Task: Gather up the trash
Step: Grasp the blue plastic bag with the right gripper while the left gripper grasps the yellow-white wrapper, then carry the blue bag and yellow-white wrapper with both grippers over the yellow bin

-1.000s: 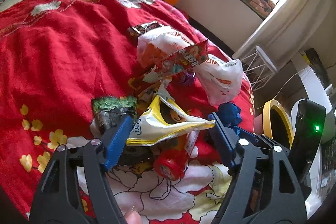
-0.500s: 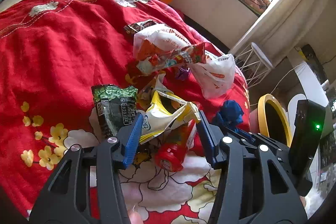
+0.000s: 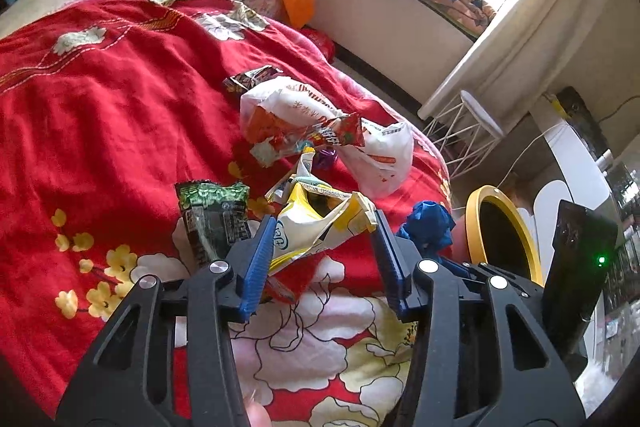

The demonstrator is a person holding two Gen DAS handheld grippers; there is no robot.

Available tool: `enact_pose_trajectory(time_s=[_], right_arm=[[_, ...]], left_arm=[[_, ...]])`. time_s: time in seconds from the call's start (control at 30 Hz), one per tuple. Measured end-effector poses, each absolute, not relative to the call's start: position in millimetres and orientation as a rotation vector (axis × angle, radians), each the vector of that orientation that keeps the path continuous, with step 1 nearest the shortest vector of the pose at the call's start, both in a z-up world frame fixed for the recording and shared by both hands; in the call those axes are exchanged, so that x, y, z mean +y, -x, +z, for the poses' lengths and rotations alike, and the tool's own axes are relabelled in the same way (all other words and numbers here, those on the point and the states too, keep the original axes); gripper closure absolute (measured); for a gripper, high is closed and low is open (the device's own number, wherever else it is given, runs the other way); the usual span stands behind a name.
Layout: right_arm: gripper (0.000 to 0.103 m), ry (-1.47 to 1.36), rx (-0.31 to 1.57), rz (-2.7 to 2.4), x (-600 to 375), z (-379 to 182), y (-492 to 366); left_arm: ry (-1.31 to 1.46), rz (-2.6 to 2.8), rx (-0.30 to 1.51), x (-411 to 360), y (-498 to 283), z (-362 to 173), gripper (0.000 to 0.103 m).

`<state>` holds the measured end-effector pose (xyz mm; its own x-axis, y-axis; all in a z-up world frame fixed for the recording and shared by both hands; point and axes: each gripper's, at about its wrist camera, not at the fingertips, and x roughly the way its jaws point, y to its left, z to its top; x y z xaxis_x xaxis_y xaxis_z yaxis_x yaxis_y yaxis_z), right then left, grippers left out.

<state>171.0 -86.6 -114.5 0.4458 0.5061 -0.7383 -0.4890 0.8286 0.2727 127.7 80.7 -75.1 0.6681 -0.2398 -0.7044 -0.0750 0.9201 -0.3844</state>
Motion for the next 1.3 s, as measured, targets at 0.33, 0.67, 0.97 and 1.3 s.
enact_pose_trajectory(time_s=[0.33,0.67,0.97,1.3], right_arm=[[0.085,-0.027,0.879,0.654,-88,-94,-160],[0.085,-0.035,0.844,0.666,-87,-79,-153],[0.085,-0.046,0.816,0.647,-98,-67,-146],[0.085,-0.065,0.784,0.586,-125,-58,-145]], left_arm=[[0.398,-0.095,0.799,87,-114,-61,0.064],[0.373,-0.096,0.754,86,-102,-45,0.065],[0.364,-0.107,0.717,82,-96,-32,0.066],[0.336,-0.143,0.689,65,-95,-20,0.067]])
